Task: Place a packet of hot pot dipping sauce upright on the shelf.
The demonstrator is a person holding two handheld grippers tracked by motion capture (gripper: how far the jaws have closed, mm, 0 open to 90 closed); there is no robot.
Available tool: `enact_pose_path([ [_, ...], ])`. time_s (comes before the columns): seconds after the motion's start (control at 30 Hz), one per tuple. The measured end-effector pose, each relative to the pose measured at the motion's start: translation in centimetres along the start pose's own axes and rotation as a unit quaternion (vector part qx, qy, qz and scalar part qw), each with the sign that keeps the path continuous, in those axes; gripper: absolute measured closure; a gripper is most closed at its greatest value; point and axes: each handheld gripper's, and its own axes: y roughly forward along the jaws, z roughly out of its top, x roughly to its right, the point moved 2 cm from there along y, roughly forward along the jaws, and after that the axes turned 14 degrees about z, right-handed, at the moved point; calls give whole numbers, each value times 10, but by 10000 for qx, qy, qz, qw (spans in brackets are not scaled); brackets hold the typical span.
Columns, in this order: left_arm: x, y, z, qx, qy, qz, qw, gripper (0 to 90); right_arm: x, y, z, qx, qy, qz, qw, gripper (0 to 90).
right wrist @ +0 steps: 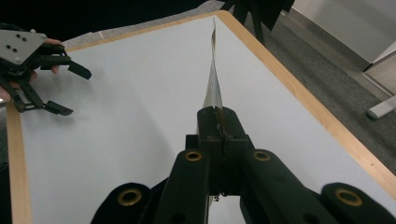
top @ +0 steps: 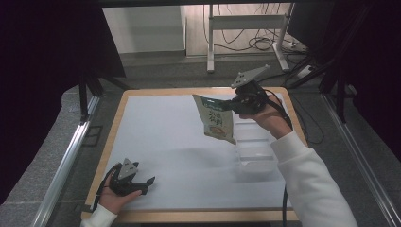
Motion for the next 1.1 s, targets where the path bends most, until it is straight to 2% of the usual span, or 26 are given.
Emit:
enact_pose_path([
  [0.6, -1, 0, 0, 17, -13, 14, 10000, 154, 25, -26, -4, 185, 106, -242, 9995, 893],
  [1.1, -1, 1, 0, -2, 2, 22, 10000, 154, 50, -50, -12, 202, 179, -451, 9986, 893],
])
